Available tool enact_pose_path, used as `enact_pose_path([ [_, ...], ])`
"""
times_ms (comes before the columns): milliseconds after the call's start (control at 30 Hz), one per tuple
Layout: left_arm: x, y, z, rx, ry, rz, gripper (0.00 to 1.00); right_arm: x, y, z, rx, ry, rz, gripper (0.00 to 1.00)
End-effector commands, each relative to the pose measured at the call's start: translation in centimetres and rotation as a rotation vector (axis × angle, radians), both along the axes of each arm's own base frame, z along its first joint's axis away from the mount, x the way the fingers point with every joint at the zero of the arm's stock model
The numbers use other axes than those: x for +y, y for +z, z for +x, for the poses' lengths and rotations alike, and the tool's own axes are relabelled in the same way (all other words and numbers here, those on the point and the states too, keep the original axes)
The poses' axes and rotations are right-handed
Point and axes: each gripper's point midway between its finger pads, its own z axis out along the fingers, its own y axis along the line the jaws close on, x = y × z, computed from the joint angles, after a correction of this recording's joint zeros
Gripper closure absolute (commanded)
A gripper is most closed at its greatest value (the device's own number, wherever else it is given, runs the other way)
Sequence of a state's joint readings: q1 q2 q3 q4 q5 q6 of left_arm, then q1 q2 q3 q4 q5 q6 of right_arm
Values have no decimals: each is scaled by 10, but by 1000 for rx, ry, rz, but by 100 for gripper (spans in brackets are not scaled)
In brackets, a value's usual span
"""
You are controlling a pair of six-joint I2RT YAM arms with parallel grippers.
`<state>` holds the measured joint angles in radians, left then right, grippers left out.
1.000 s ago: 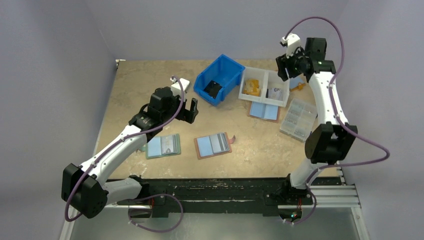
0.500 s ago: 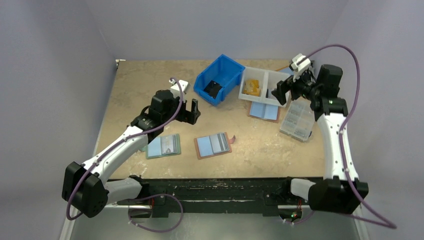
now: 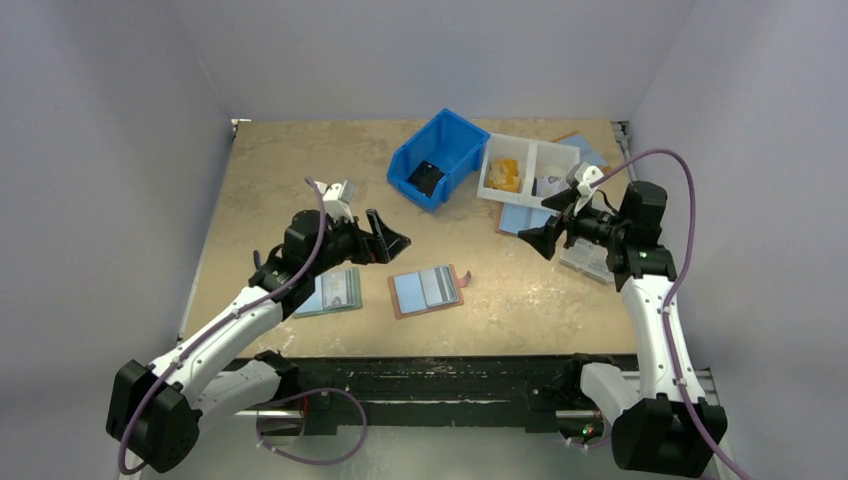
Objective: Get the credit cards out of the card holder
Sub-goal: Remove the credit card from the card holder.
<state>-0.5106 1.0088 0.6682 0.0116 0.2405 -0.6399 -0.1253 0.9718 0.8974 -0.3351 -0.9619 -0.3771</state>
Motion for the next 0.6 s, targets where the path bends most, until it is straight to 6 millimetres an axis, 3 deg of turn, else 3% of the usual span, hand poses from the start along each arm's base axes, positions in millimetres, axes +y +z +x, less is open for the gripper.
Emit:
enact_pose_path([
  [0, 2, 16, -6, 36, 64, -161, 1, 11, -3, -14, -24, 77, 48, 1],
  [267, -2, -2, -15, 94, 54, -221, 1, 13, -19, -18, 12, 95, 62, 1],
  [567, -12, -24, -24, 150, -19, -212, 4, 11, -21, -18, 5, 76, 52, 1],
])
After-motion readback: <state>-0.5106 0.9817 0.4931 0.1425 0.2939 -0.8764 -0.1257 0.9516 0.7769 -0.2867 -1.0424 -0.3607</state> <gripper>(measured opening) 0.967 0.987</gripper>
